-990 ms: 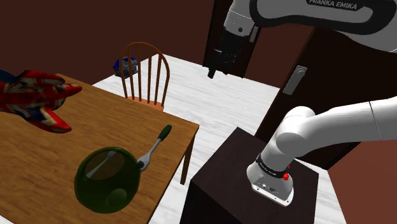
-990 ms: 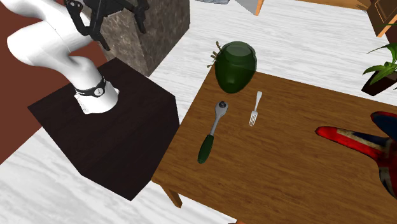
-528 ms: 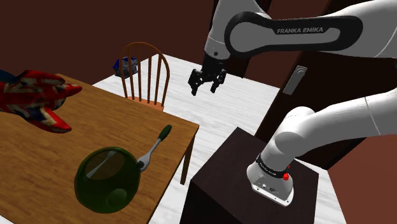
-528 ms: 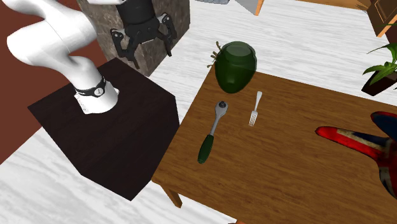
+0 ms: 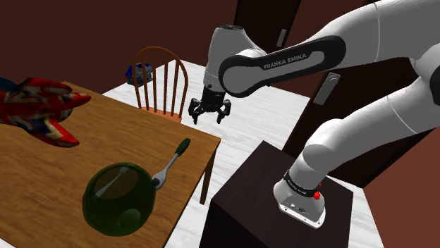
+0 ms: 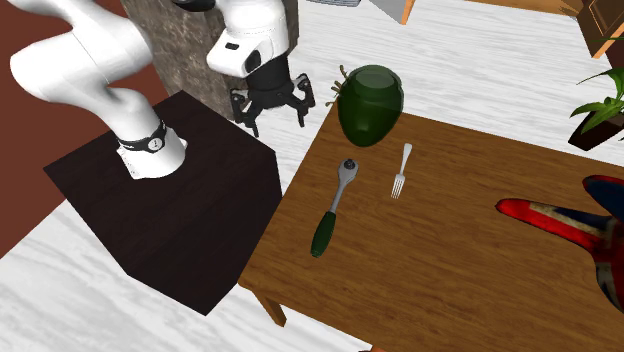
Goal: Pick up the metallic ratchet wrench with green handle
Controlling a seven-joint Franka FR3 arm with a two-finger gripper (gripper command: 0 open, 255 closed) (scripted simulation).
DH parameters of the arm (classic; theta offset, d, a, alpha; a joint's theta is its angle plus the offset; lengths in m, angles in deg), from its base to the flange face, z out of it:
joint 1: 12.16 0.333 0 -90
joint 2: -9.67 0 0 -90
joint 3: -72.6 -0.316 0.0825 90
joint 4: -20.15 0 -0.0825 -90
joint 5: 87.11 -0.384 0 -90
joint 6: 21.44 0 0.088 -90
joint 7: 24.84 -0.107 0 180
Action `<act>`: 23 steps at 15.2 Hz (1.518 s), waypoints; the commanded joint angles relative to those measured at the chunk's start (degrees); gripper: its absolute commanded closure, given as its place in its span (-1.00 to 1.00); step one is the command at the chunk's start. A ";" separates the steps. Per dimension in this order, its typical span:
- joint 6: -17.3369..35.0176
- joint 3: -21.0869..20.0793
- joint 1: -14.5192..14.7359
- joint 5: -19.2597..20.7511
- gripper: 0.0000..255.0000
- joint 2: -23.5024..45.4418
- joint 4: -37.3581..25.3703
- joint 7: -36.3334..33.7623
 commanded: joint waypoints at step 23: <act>24.93 1.49 2.78 39.23 -1.00 55.66 -20.66 -66.68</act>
